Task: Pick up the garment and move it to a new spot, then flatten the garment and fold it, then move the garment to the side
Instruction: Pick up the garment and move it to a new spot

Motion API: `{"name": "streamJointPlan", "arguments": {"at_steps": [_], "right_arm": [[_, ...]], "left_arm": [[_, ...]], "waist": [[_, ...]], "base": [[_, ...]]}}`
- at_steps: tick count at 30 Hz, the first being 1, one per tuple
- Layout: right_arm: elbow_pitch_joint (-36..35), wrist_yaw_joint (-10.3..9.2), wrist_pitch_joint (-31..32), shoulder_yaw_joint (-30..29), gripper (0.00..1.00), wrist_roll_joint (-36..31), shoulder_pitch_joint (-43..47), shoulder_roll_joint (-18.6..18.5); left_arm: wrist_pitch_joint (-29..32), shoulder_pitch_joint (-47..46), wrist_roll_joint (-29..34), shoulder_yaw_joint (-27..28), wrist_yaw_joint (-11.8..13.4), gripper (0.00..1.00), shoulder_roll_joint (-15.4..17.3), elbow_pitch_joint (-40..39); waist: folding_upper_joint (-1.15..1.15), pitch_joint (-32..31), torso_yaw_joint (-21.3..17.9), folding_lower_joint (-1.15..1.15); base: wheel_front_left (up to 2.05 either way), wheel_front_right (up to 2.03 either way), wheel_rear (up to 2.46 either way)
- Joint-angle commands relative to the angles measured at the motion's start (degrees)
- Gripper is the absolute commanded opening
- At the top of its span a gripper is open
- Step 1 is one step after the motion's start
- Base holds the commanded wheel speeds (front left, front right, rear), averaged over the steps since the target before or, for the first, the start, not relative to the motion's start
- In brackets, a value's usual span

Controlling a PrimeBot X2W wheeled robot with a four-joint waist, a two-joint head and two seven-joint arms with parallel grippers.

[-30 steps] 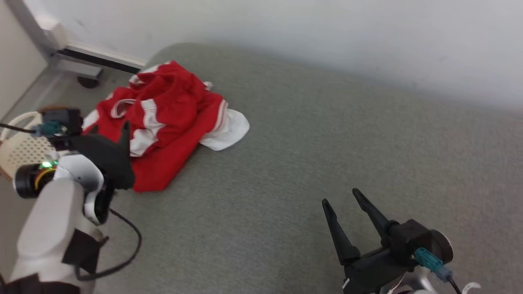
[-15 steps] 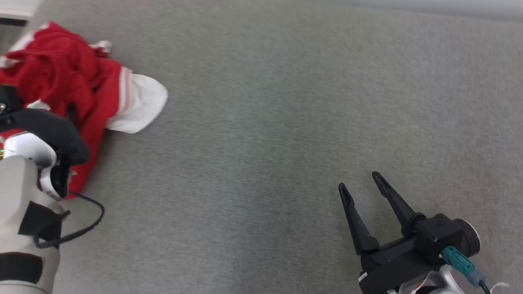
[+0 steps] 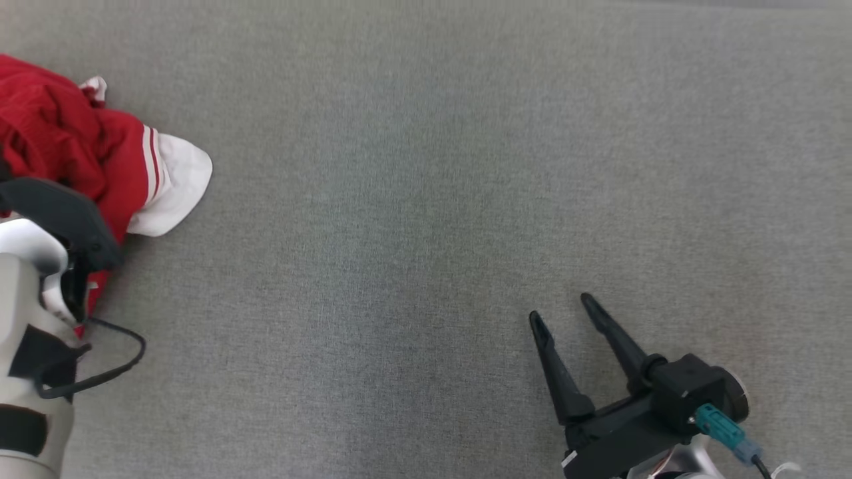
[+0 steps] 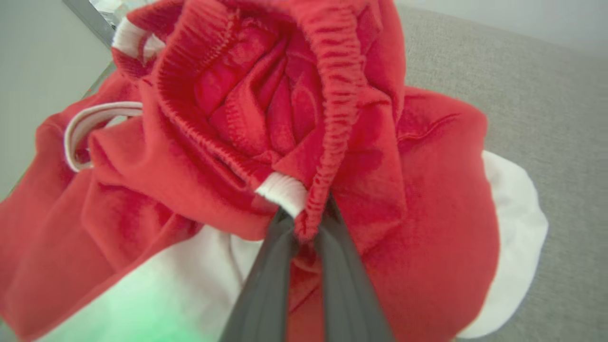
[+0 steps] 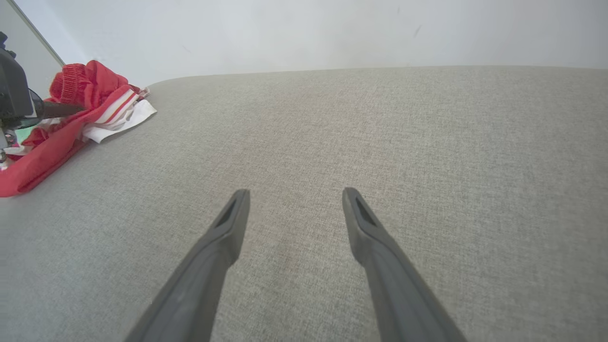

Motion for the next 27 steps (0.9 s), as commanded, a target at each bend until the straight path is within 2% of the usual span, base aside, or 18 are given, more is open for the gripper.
{"name": "streamJointPlan", "arguments": {"at_steps": [1,11,15,21,27], "right_arm": [[0.7,-0.12,-0.6,0.4,1.0,0.7,-0.2,0.3],[8.3,-0.12,-5.6,1.9,1.0,4.6,0.9,1.2],[11.0,-0.12,-8.0,1.9,1.0,7.9,2.1,1.3],[12.7,-0.12,-9.7,-0.4,1.0,8.6,2.2,1.2],[13.0,-0.12,-9.7,-3.2,1.0,7.6,3.0,1.2]], "left_arm": [[0.2,0.2,0.1,0.1,-0.4,0.0,1.0,0.2],[3.3,-2.7,0.8,-1.6,-4.1,0.0,6.3,-4.0],[5.4,-4.4,0.4,-2.6,-5.6,0.0,6.4,-8.2],[8.5,-5.9,-2.1,-4.1,-7.2,0.0,3.9,-18.0],[8.3,-2.3,-6.3,-3.9,-7.7,0.0,-0.1,-30.2]], "waist": [[-0.01,-4.5,0.7,0.0],[-0.01,-17.0,1.5,0.0],[-0.01,-22.0,1.3,0.0],[-0.01,-25.0,-0.9,0.0],[-0.01,-26.3,-5.8,0.0]], "base": [[0.0,0.0,0.0],[0.0,0.0,0.0],[0.0,0.0,0.0],[0.0,0.0,0.0],[0.0,0.0,0.0]]}}
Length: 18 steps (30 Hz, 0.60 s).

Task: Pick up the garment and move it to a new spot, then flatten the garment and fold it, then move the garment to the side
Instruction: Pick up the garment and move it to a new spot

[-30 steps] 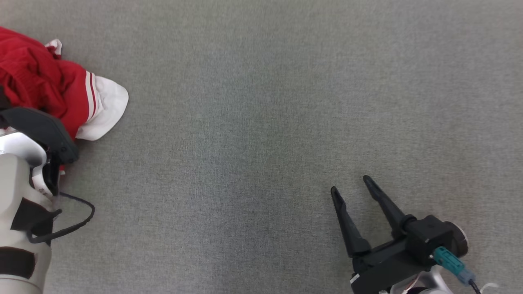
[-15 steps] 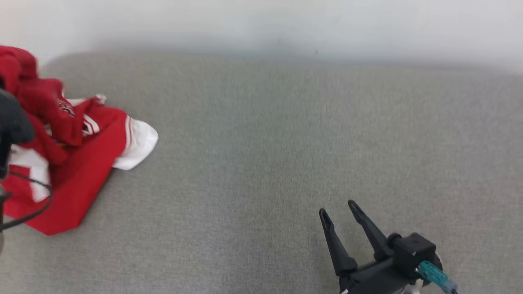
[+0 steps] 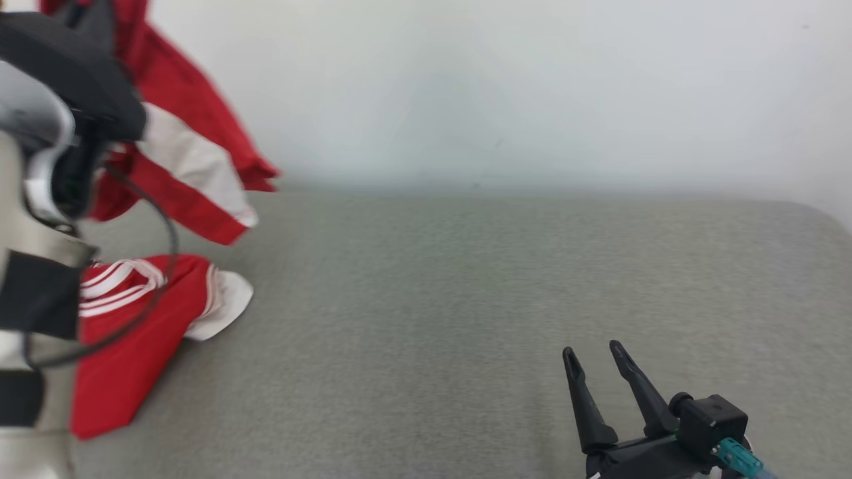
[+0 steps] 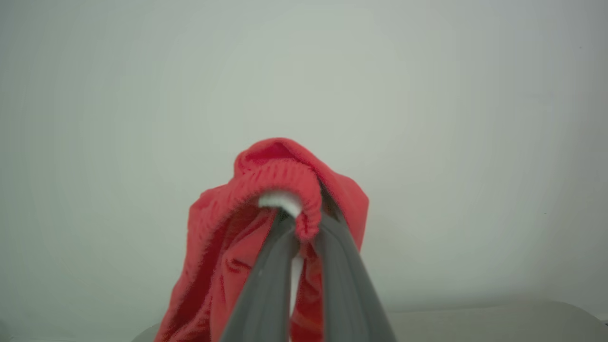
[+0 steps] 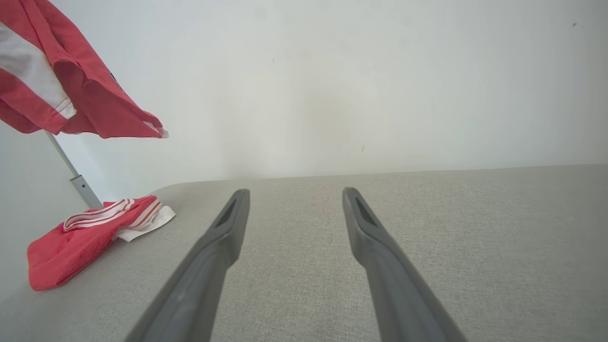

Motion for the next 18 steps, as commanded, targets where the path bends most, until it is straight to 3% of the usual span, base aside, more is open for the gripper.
{"name": "streamJointPlan", "arguments": {"at_steps": [1,4,10,13,18], "right_arm": [[0.1,-0.12,0.0,-0.2,1.0,-0.2,0.6,0.0],[-0.4,-0.12,0.4,-1.1,1.0,-0.7,1.1,0.0],[-2.4,-0.12,1.8,-2.7,1.0,-1.6,1.9,0.0],[-3.0,-0.12,2.0,-2.6,1.0,-1.5,1.8,0.0],[-3.3,-0.12,2.2,-2.0,1.0,-1.2,1.4,0.0]], "left_arm": [[-0.3,1.5,-0.3,0.0,-0.3,0.0,-0.6,-0.7],[-0.9,4.5,-2.2,0.1,0.3,0.0,-3.1,-7.3],[-2.2,14.1,-4.4,-3.1,3.5,0.0,-11.8,-19.8],[-4.7,18.4,-5.9,-4.0,5.2,0.0,-14.9,-22.2],[-11.2,24.5,-8.9,-6.1,7.9,0.0,-16.7,-21.6]], "waist": [[0.01,-1.7,-3.8,0.02],[0.01,-1.6,-6.8,0.02],[0.01,0.2,-13.8,0.02],[0.01,1.4,-16.6,0.02],[0.01,3.3,-19.4,0.02]], "base": [[0.0,0.0,0.0],[0.0,0.0,0.0],[0.0,0.0,0.0],[0.0,0.0,0.0],[0.0,0.0,0.0]]}}
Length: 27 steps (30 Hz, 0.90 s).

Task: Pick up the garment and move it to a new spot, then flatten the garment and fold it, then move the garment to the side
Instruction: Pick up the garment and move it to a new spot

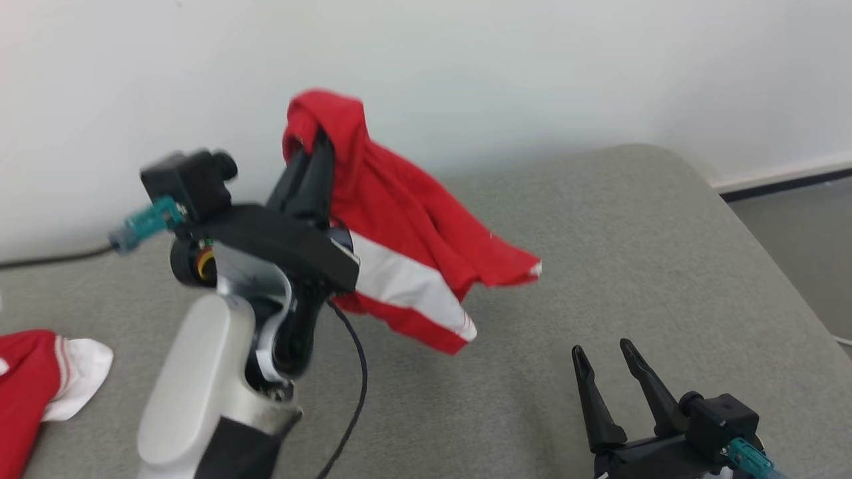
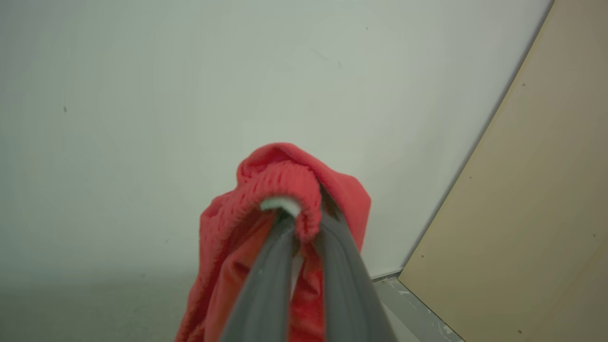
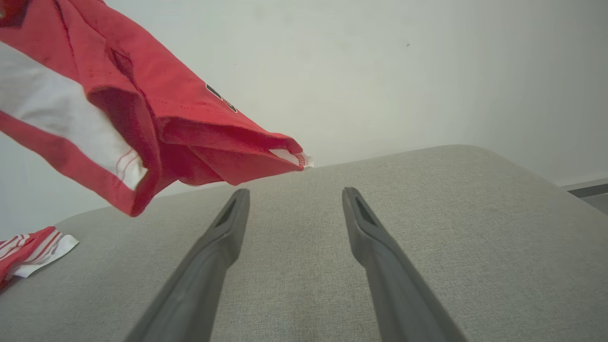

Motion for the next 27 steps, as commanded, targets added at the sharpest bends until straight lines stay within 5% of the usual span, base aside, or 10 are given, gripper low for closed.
{"name": "streamJointPlan", "arguments": {"at_steps": [1,8,13,14,15,19,27], "right_arm": [[-0.1,-0.12,-0.1,0.2,1.0,0.3,0.0,0.0],[0.0,-0.12,0.0,1.0,1.0,0.7,-0.5,0.0],[0.1,-0.12,0.1,1.0,1.0,0.9,-0.4,0.0],[0.1,-0.12,0.1,0.9,1.0,0.8,-0.3,0.0],[0.1,-0.12,0.2,0.6,1.0,0.6,-0.1,0.0],[0.7,-0.12,0.1,0.2,1.0,0.4,0.5,0.0],[1.3,-0.12,-0.9,-3.0,1.0,0.1,1.8,0.0]], "left_arm": [[-2.6,2.7,-1.0,-0.8,1.0,0.0,-0.2,1.3],[-11.7,10.6,-5.0,-3.6,4.0,0.0,-0.3,12.3],[-14.6,14.3,-7.0,-3.8,3.9,0.04,-0.3,18.9],[-14.8,15.0,-7.5,-3.8,3.8,0.44,-0.3,19.4],[-14.7,15.6,-8.0,-3.8,3.7,1.0,-0.3,19.8],[-14.5,18.6,-8.7,-3.9,3.0,1.0,0.3,19.4],[-20.6,25.4,-2.2,-5.1,0.5,1.0,6.3,12.0]], "waist": [[0.0,2.8,-3.7,0.0],[0.0,3.9,-2.3,0.0],[0.0,3.7,0.7,0.0],[0.0,3.6,1.5,0.0],[0.0,3.6,2.4,0.0],[0.0,2.6,5.2,0.0],[0.0,0.8,8.9,0.0]], "base": [[0.0,0.0,0.0],[0.0,0.0,0.0],[0.0,0.0,0.0],[0.0,0.0,0.0],[0.0,0.0,0.0],[0.0,0.0,0.0],[0.0,0.0,0.0]]}}
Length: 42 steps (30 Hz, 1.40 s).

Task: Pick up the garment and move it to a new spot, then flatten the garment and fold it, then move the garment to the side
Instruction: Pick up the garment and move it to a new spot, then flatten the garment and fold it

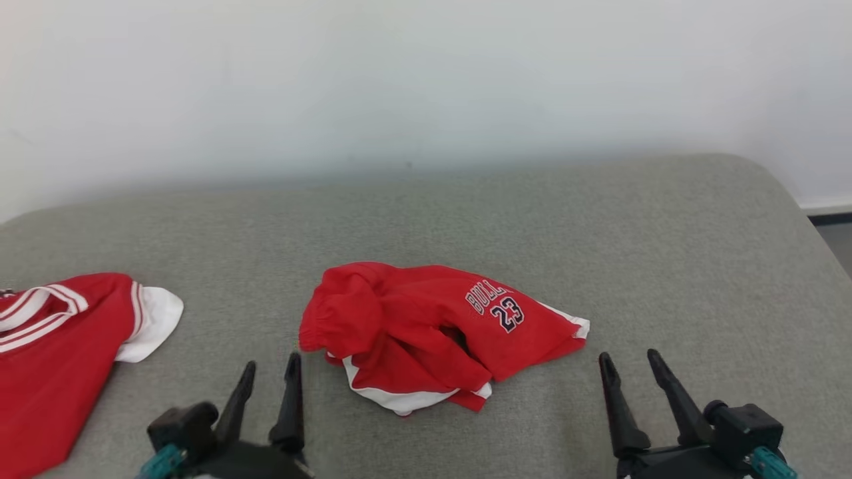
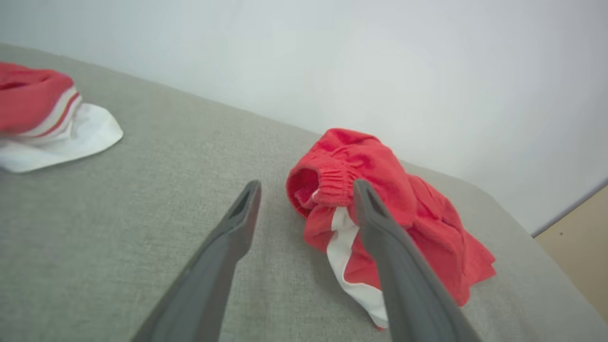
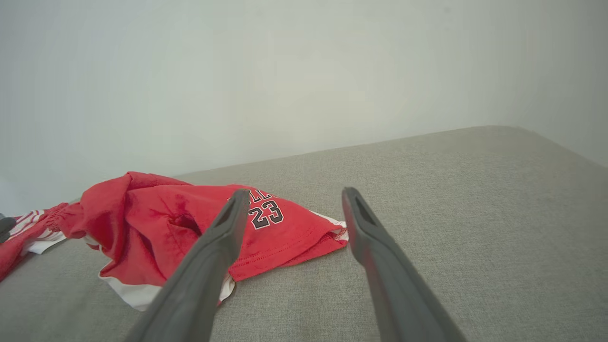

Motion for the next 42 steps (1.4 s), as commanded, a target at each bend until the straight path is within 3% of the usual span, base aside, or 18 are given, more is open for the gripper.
{"name": "streamJointPlan", "arguments": {"at_steps": [1,6,11,16,21,42], "right_arm": [[0.2,-0.12,-0.5,-0.5,1.0,-0.3,0.9,-0.1],[1.1,-0.12,-2.2,-3.3,1.0,-0.3,1.9,0.0],[2.3,-0.12,-3.7,-4.3,1.0,-1.2,2.5,-0.1],[4.1,-0.12,-5.2,-4.3,1.0,-2.6,3.5,0.0],[6.2,-0.12,-5.9,-3.9,1.0,-4.4,4.3,0.0],[9.4,-0.12,-6.5,-3.9,1.0,-5.1,3.2,-0.1]], "left_arm": [[-0.6,1.8,1.5,0.3,0.1,1.0,0.8,-1.2],[-1.3,7.8,9.1,4.0,0.0,1.0,2.1,-10.3],[-1.4,13.5,16.3,9.4,-3.1,1.0,0.3,-16.6],[-1.4,17.9,21.5,12.9,-6.0,1.0,-0.9,-17.7],[-1.4,20.7,25.7,14.9,-7.1,1.0,-0.9,-16.2],[-1.4,20.4,28.9,18.1,-8.9,1.0,-3.5,-14.6]], "waist": [[0.0,-1.5,1.9,-0.01],[0.0,-2.8,3.2,-0.01],[0.0,-3.7,3.7,-0.01],[0.0,-4.6,3.9,-0.01],[0.0,-5.2,4.0,-0.01],[0.0,-4.6,4.3,-0.01]], "base": [[0.0,0.0,0.0],[0.0,0.0,0.0],[0.0,0.0,0.0],[0.0,0.0,0.0],[0.0,0.0,0.0],[0.0,0.0,0.0]]}}
